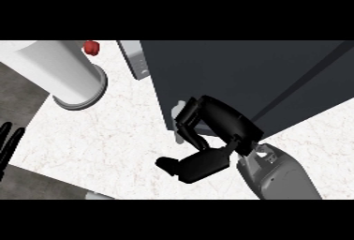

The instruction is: Pick up the bottled water, place it into the cabinet and close the cabinet

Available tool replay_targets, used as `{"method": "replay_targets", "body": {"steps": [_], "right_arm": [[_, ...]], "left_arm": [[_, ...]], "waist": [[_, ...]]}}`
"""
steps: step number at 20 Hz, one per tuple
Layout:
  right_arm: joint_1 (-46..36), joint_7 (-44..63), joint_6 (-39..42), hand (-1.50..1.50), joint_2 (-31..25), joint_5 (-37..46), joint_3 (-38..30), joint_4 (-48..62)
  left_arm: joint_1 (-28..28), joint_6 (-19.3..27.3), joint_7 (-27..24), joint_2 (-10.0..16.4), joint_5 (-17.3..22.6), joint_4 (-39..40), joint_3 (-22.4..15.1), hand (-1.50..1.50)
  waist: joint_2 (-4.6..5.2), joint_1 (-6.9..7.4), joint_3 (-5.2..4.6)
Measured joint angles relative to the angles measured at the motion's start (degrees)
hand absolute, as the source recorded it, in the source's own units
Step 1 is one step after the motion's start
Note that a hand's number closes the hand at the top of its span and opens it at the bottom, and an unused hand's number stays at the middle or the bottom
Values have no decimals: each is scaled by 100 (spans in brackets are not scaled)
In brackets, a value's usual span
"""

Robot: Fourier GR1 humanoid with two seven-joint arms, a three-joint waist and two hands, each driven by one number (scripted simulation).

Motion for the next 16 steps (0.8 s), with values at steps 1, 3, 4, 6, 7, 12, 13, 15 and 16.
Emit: {"method": "replay_targets", "body": {"steps": [1,3,4,6,7,12,13,15,16], "right_arm": [[-224,18,-158,150,78,73,-95,242],[-667,17,-534,150,194,185,-296,680],[-880,-8,-694,150,241,217,-365,913],[-1212,-35,-978,150,315,250,-461,1327],[-1323,-42,-1097,150,337,257,-483,1486],[-1649,-128,-1608,-150,397,63,-468,1990],[-1695,-141,-1702,-150,395,-9,-455,2061],[-1762,-182,-1871,-150,394,-149,-437,2176],[-1792,-217,-1951,-150,394,-219,-423,2224]], "left_arm": [[3,0,-1,7,11,-4,24,-150],[16,-20,-12,7,36,36,64,-150],[29,-19,-18,-1,37,47,73,-150],[48,-31,-26,13,60,79,130,-150],[75,-54,-40,7,62,89,141,-150],[126,-140,-64,-26,100,128,167,-150],[138,-158,-77,-34,107,151,183,-150],[163,-193,-90,-33,122,165,213,-150],[168,-194,-94,-36,121,167,222,-150]], "waist": [[-6,-24,7],[-15,-72,13],[-21,-100,17],[-35,-150,28],[-47,-172,40],[-102,-270,66],[-112,-286,62],[-132,-307,60],[-138,-319,62]]}}
